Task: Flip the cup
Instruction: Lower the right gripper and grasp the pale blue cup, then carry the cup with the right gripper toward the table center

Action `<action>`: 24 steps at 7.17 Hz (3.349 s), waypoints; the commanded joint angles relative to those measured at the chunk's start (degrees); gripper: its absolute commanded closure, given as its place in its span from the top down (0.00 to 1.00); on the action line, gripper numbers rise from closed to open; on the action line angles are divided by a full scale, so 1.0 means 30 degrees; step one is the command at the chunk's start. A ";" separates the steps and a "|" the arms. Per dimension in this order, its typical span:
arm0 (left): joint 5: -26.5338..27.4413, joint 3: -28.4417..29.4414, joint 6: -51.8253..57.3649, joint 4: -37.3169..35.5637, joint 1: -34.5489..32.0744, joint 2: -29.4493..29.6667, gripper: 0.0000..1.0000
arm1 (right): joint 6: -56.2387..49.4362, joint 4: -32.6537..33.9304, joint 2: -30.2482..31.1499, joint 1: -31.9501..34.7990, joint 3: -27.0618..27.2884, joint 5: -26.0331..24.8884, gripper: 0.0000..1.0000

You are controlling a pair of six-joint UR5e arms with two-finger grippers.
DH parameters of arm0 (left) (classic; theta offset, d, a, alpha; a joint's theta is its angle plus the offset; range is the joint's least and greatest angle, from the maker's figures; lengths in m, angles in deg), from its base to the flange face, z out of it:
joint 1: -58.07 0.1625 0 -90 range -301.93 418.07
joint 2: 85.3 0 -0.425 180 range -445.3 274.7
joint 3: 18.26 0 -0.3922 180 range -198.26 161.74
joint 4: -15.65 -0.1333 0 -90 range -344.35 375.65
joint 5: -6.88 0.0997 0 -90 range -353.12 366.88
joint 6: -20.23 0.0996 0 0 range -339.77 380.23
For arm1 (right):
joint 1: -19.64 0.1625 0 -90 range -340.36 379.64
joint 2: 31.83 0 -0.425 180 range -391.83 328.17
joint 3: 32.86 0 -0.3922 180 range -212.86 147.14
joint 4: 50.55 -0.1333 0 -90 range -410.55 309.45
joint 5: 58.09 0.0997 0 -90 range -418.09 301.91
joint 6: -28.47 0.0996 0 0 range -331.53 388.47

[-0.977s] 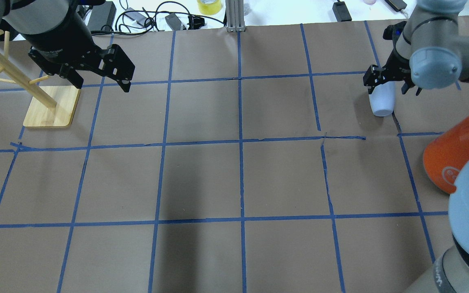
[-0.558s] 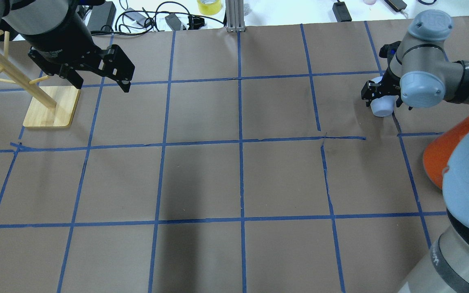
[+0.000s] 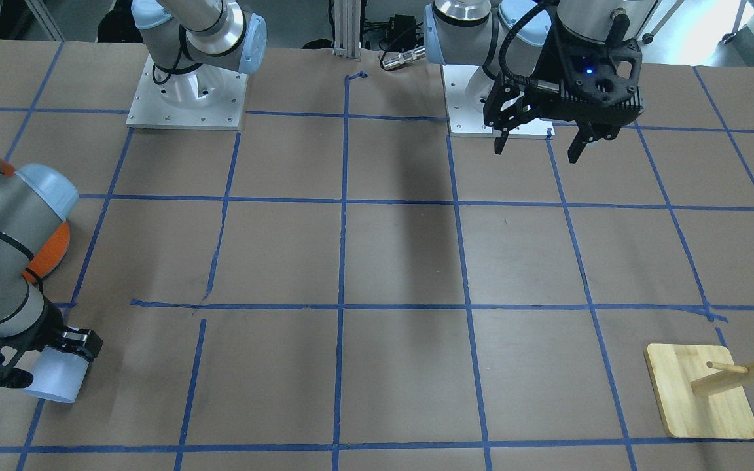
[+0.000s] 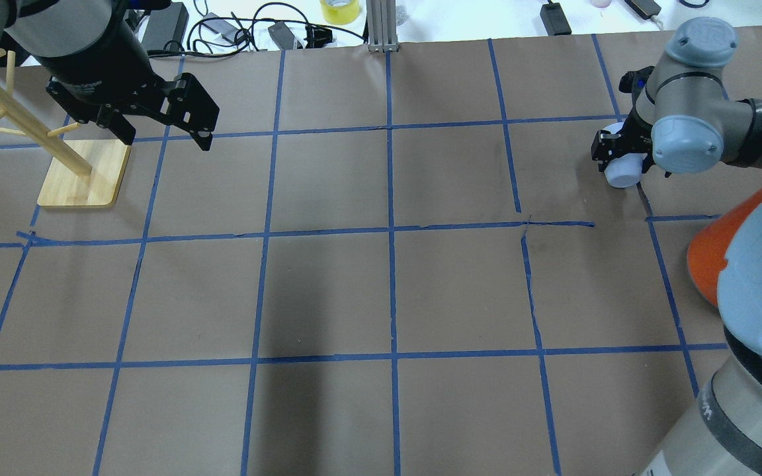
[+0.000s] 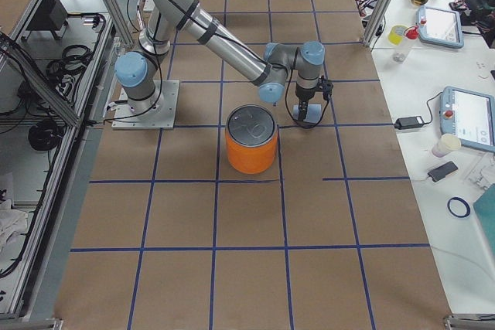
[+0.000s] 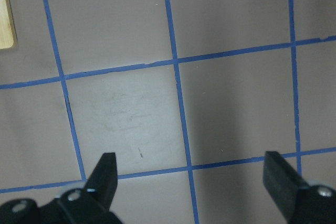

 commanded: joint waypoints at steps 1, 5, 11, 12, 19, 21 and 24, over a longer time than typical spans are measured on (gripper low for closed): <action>-0.0008 -0.0001 0.0013 -0.0013 0.0029 0.0000 1.00 | -0.1188 -0.0521 0.1109 0.0053 0.0125 0.0499 0.47; 0.0050 -0.0001 0.0013 0.0016 0.0030 0.0000 1.00 | -0.2835 -0.1434 0.2638 0.4812 -0.0107 0.2494 0.48; 0.0050 -0.0031 0.0013 0.0016 0.0030 0.0000 1.00 | -1.1011 0.0201 0.2173 1.1126 -0.0577 0.2671 0.49; 0.0051 -0.0031 0.0013 0.0016 0.0030 0.0000 1.00 | -1.3622 0.0266 0.2084 1.1534 -0.0576 0.2584 0.48; 0.0051 -0.0031 0.0013 0.0016 0.0030 -0.0029 1.00 | -2.1997 0.2815 -0.0581 1.2564 -0.0371 0.3429 0.50; -0.0037 -0.0031 0.0013 0.0045 0.0030 -0.0029 1.00 | -2.1881 0.2815 -0.0700 1.2564 -0.0342 0.3898 0.50; -0.0095 -0.0031 -0.0017 0.0074 0.0029 -0.0029 1.00 | -2.1851 0.2786 -0.0729 1.2564 -0.0342 0.3872 0.77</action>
